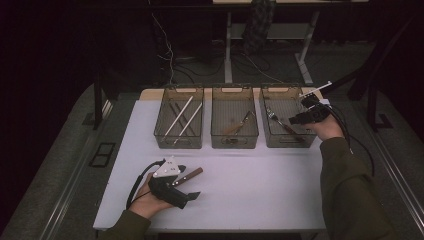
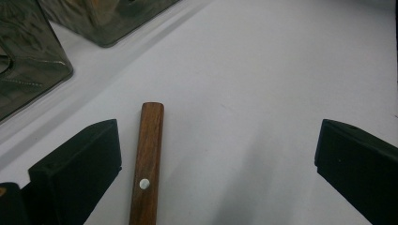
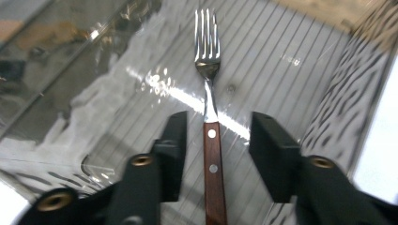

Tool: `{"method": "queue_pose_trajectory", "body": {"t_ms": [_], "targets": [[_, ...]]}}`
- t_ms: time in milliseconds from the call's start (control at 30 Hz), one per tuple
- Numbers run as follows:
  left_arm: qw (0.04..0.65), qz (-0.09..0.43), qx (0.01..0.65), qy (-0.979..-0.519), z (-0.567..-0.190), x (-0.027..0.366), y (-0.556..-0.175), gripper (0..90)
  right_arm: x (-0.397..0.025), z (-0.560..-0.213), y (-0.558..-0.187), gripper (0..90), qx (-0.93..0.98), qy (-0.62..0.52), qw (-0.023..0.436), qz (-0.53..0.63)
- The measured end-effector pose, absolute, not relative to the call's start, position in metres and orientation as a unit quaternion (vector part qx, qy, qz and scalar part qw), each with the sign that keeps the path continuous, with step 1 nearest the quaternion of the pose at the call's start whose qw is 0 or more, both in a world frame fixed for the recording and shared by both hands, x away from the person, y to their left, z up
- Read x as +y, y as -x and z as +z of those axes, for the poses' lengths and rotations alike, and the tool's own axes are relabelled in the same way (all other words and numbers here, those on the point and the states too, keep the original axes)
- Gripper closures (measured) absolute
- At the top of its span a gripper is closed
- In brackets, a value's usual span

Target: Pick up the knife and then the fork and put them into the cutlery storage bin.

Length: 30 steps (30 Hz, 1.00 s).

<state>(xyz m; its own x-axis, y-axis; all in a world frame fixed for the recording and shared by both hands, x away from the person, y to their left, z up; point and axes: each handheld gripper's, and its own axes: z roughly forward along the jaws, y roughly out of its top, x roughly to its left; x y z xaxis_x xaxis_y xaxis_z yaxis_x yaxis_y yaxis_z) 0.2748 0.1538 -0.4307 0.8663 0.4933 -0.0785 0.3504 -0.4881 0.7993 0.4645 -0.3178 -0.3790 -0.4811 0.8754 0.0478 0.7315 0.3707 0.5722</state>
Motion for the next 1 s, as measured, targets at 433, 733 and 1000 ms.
{"method": "queue_pose_trajectory", "body": {"t_ms": [433, 733, 1000], "targets": [[0.424, 0.088, 0.26, -0.863, -0.43, 0.156, -0.278, 2.3, -0.322, -0.347, -0.407, 23.0, 0.787, -0.441, 0.155, 0.403], [0.422, 0.088, 0.261, -0.864, -0.425, 0.161, -0.281, 17.3, -0.312, -0.361, -0.357, 15.2, 0.773, -0.424, 0.158, 0.445], [0.419, 0.089, 0.272, -0.862, -0.42, 0.165, -0.286, 39.0, -0.301, -0.387, -0.318, 14.0, 0.773, -0.408, 0.147, 0.463]]}}
